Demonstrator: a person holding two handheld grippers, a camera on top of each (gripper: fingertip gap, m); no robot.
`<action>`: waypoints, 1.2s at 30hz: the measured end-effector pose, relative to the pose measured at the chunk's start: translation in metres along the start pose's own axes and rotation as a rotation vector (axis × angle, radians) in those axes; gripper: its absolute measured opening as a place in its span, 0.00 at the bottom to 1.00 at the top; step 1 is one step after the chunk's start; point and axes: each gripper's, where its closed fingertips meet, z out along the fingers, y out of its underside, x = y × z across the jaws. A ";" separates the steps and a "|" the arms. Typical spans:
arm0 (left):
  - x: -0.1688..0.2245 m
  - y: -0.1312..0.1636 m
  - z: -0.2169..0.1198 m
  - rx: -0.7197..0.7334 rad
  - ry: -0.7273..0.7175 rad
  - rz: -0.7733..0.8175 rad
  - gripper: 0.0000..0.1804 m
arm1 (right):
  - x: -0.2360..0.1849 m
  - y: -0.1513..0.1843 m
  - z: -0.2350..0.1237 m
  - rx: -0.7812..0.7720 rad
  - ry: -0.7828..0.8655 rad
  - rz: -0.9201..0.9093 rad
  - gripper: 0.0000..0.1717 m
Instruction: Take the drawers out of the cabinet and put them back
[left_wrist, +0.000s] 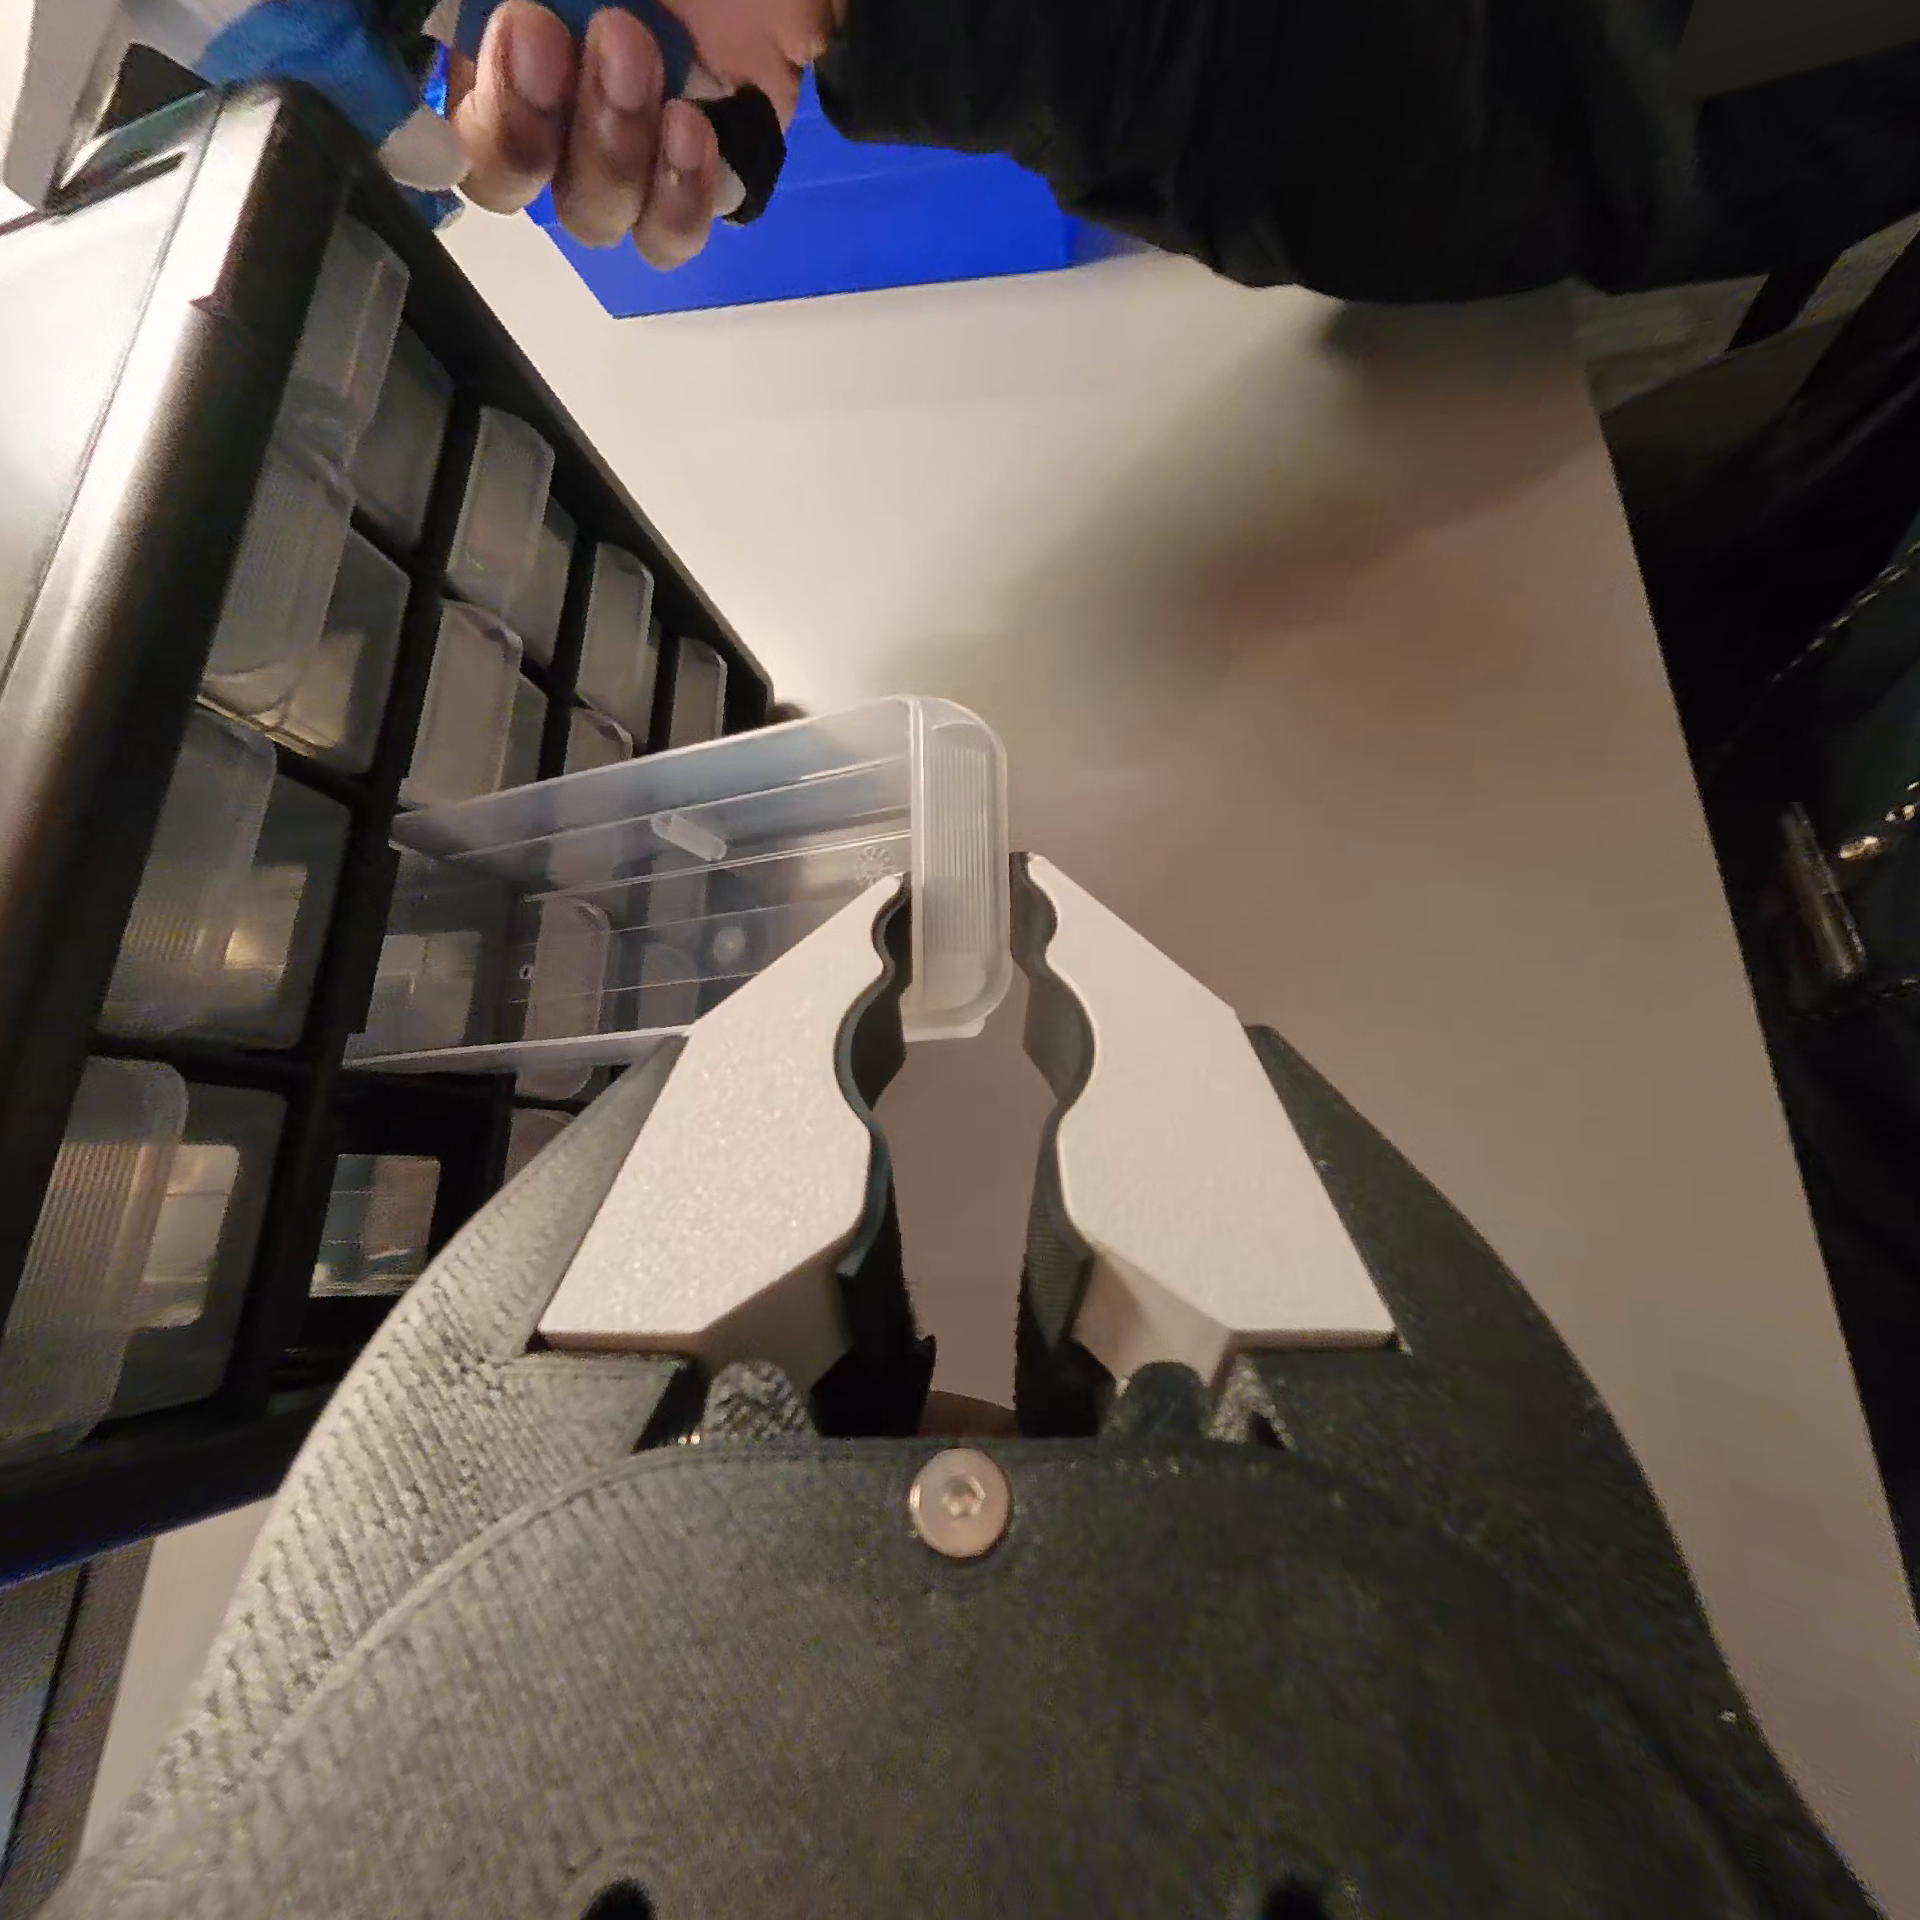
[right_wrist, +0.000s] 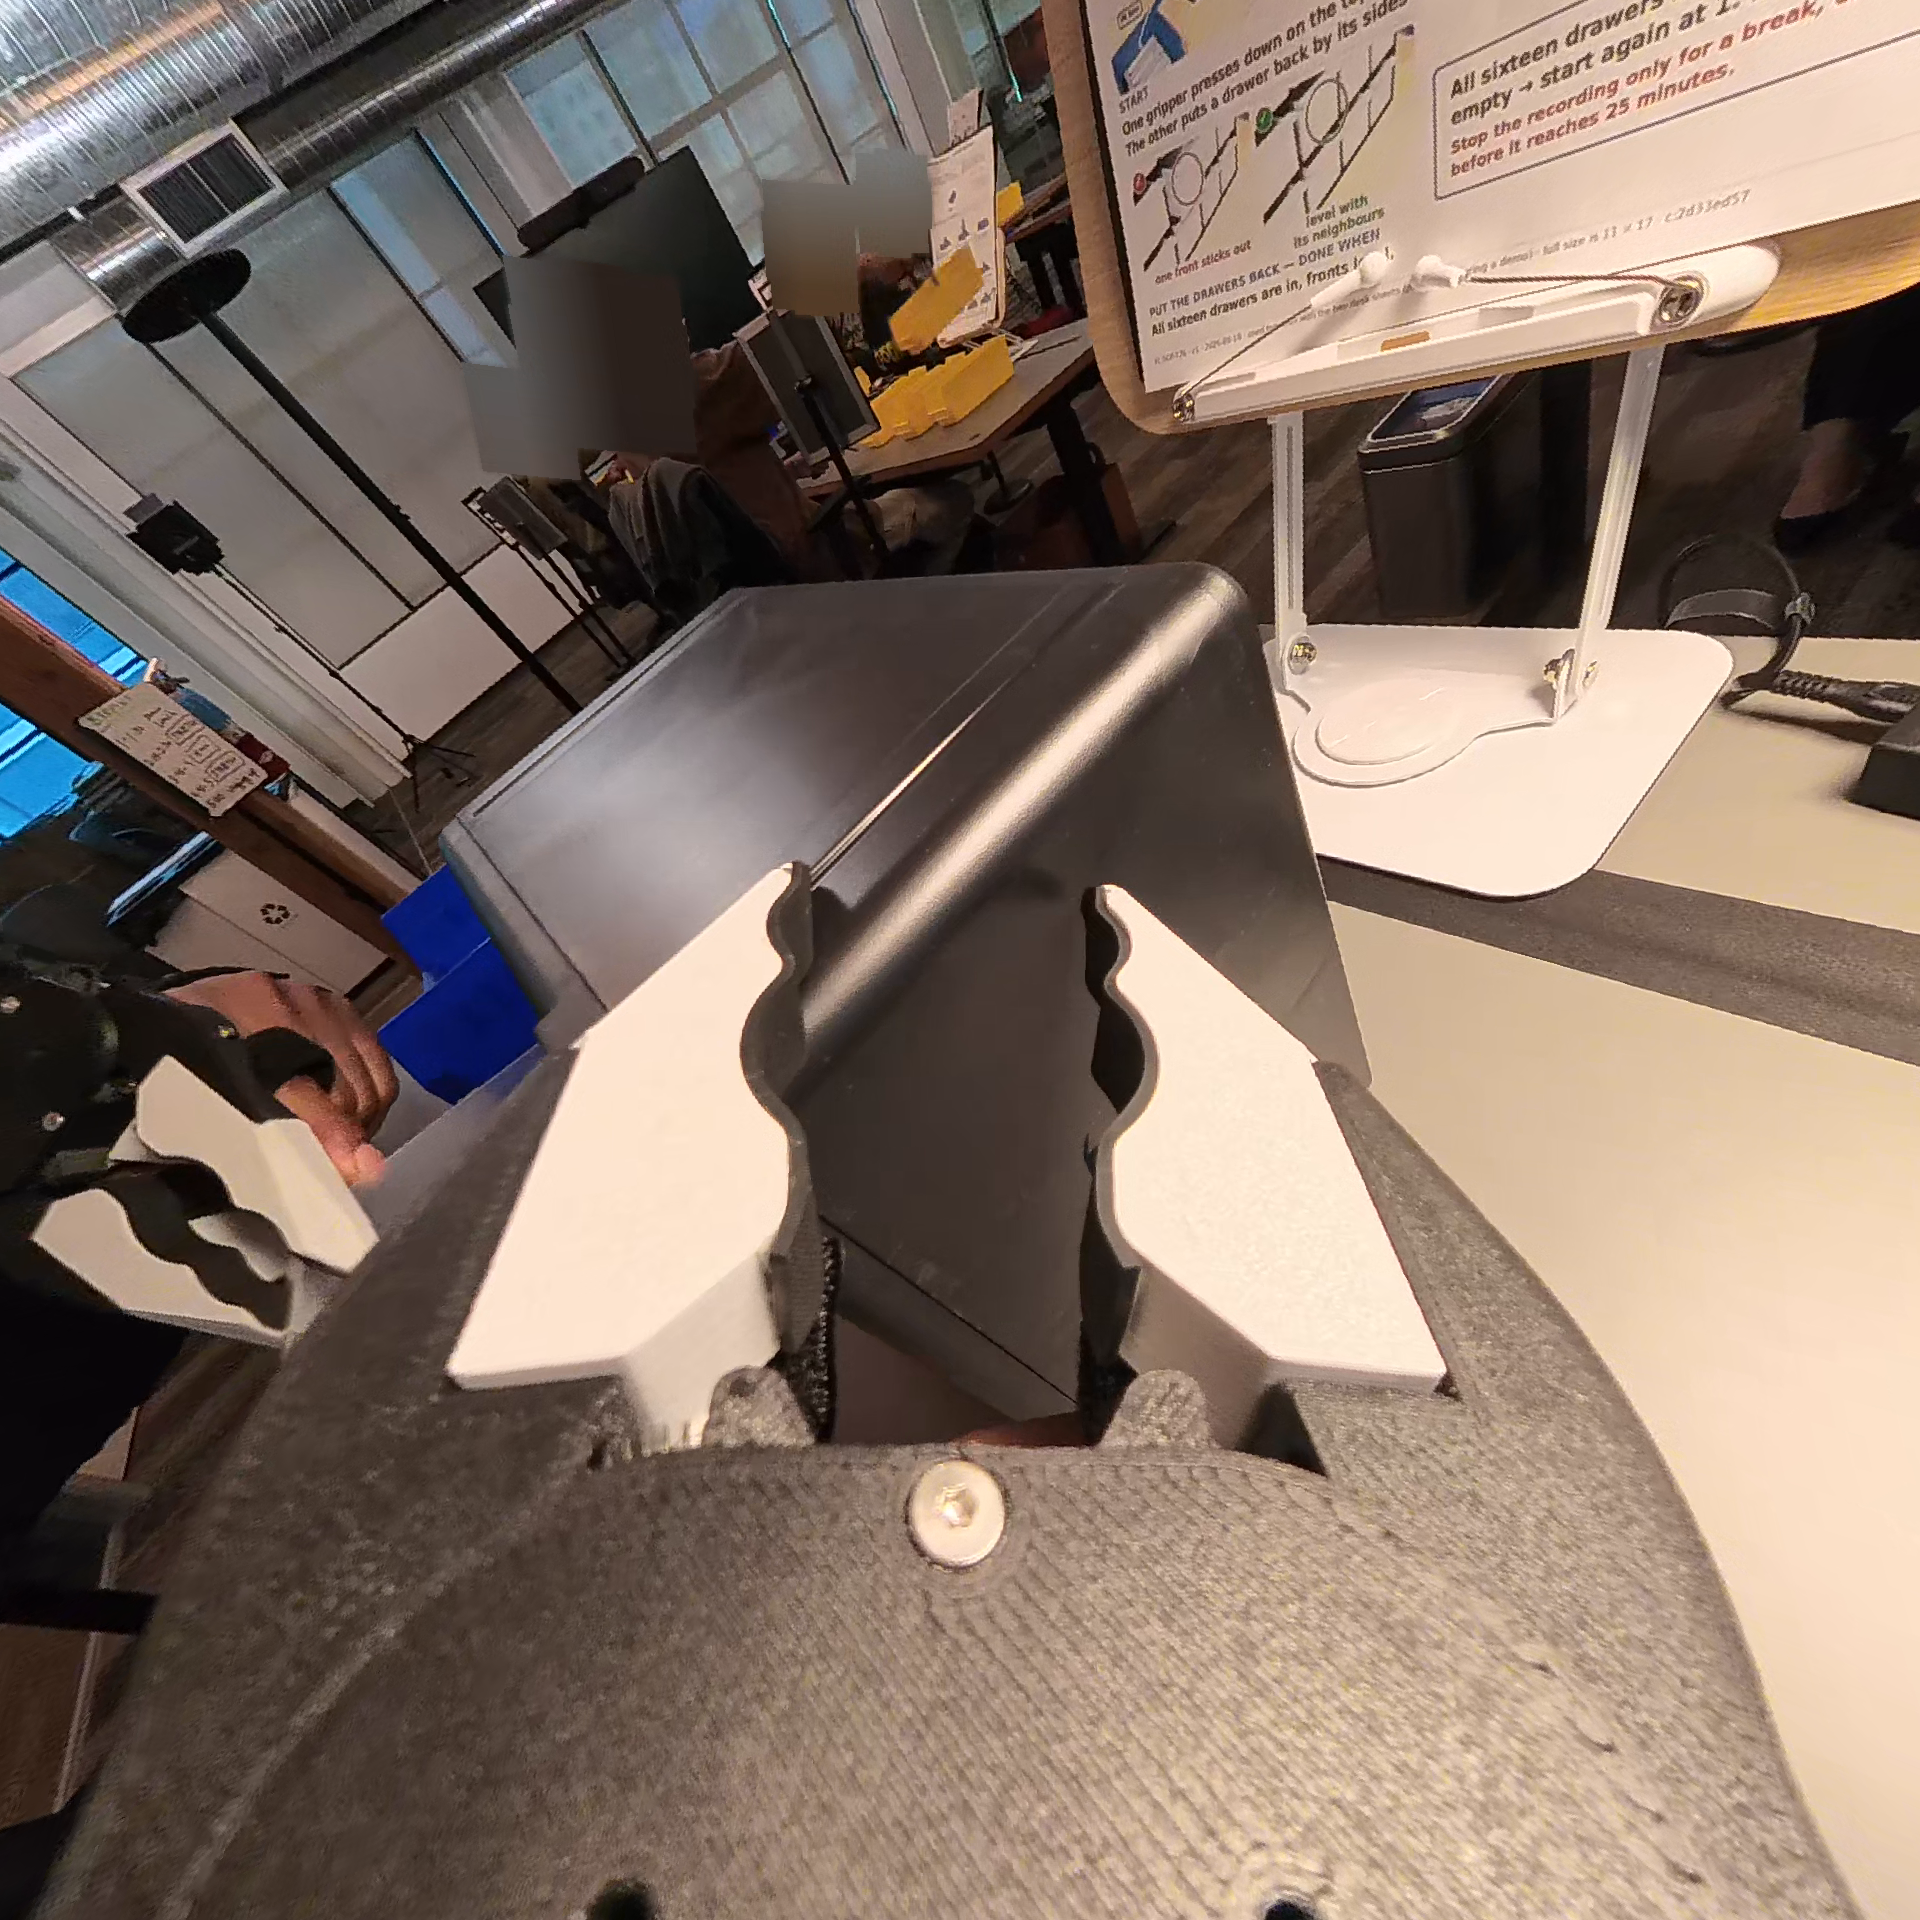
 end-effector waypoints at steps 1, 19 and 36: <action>-0.001 0.002 0.002 -0.011 -0.006 0.011 0.09 | 0.000 0.000 0.000 0.000 -0.001 0.000 0.32; -0.030 0.020 -0.001 0.024 -0.366 0.121 0.11 | 0.000 -0.001 0.000 -0.001 -0.002 -0.002 0.32; -0.085 0.063 -0.079 0.022 -0.647 -0.164 0.17 | 0.000 -0.001 0.000 0.001 0.000 -0.005 0.31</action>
